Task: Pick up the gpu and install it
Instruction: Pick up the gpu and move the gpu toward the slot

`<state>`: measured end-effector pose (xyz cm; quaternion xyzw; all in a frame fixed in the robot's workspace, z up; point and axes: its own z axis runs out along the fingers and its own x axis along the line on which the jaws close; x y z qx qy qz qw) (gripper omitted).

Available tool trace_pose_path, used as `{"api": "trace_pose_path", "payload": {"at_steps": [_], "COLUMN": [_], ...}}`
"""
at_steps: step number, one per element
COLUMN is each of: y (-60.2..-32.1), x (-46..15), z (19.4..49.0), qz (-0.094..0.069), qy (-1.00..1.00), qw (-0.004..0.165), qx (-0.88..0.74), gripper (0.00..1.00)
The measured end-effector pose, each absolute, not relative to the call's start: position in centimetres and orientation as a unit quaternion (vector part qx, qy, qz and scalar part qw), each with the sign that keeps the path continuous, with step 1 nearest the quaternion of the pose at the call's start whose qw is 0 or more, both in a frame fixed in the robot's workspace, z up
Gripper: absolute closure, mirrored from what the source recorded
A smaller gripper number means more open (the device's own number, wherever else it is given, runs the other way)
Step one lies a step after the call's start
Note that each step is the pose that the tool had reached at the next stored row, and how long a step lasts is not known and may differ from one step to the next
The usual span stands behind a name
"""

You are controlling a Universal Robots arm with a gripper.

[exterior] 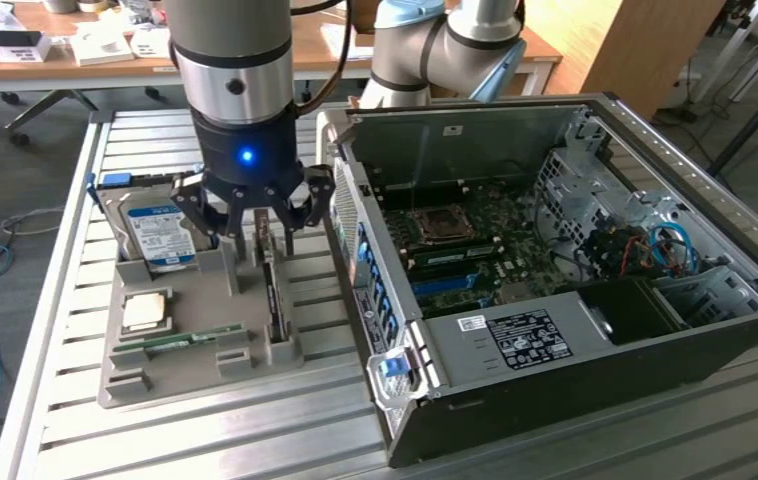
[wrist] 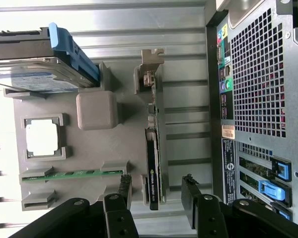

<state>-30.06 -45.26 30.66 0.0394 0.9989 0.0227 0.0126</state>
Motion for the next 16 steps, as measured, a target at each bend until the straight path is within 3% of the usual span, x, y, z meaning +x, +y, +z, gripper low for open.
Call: {"api": "trace_pose_path", "payload": {"at_steps": [16], "y": [-45.26], "x": [-30.06], "z": [29.63], "qz": [0.023], "qy": [0.999], "qw": [0.013], "qx": [0.039], "gripper": [0.47]}}
